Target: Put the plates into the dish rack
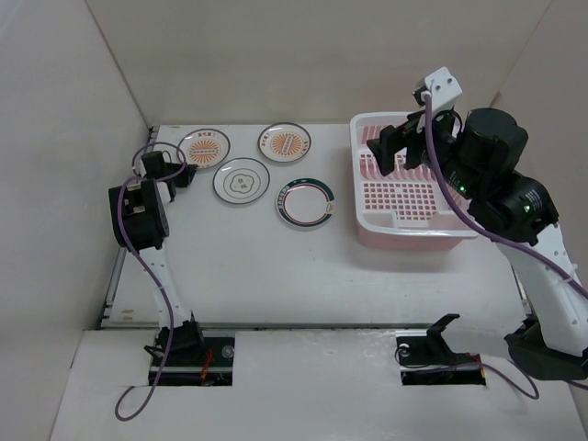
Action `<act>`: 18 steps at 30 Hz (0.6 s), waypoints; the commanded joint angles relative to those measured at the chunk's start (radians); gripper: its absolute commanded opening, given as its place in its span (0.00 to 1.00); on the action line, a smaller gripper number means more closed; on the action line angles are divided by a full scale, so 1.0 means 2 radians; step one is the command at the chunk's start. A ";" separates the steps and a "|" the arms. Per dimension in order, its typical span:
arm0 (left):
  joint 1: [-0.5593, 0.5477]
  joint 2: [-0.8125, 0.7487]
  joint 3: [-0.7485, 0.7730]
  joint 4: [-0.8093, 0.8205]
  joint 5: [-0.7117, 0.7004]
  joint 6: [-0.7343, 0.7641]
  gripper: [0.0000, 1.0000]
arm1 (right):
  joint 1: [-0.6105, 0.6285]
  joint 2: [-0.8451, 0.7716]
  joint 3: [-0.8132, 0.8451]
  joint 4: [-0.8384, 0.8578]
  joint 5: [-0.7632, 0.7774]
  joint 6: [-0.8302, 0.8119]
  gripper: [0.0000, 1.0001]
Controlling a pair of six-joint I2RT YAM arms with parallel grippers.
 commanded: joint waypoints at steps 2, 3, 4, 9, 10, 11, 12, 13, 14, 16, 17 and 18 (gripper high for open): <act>-0.002 0.010 -0.013 -0.032 -0.008 0.002 0.00 | 0.004 -0.025 0.011 0.010 0.014 -0.013 1.00; -0.002 -0.002 -0.029 -0.018 -0.008 0.002 0.00 | 0.004 -0.025 0.011 0.010 0.014 -0.013 1.00; -0.002 -0.011 -0.036 -0.011 -0.008 0.002 0.00 | 0.004 -0.025 0.005 0.010 0.014 -0.013 1.00; -0.008 -0.083 -0.047 0.000 -0.019 0.044 0.00 | 0.015 -0.020 -0.022 0.016 0.019 -0.013 1.00; -0.008 -0.106 -0.047 0.000 -0.024 0.051 0.00 | 0.015 -0.020 -0.029 0.016 0.023 -0.013 1.00; -0.008 -0.117 -0.042 0.000 -0.024 0.058 0.00 | 0.015 -0.015 -0.034 0.016 0.023 -0.013 1.00; -0.008 -0.127 -0.042 0.000 -0.024 0.064 0.00 | 0.015 -0.010 -0.045 0.022 0.023 -0.013 1.00; -0.008 -0.136 -0.035 -0.005 -0.024 0.069 0.00 | 0.015 -0.010 -0.052 0.022 0.028 -0.013 1.00; -0.008 -0.154 -0.029 -0.022 -0.024 0.078 0.00 | 0.020 -0.010 -0.060 0.031 0.029 -0.013 1.00; -0.008 -0.171 -0.005 -0.045 -0.024 0.094 0.00 | 0.020 0.000 -0.079 0.045 0.029 -0.024 1.00; -0.013 -0.190 0.002 -0.070 -0.024 0.104 0.00 | 0.026 0.000 -0.087 0.050 0.033 -0.030 1.00; -0.013 -0.200 0.019 -0.092 -0.029 0.116 0.00 | 0.032 0.005 -0.092 0.055 0.033 -0.040 1.00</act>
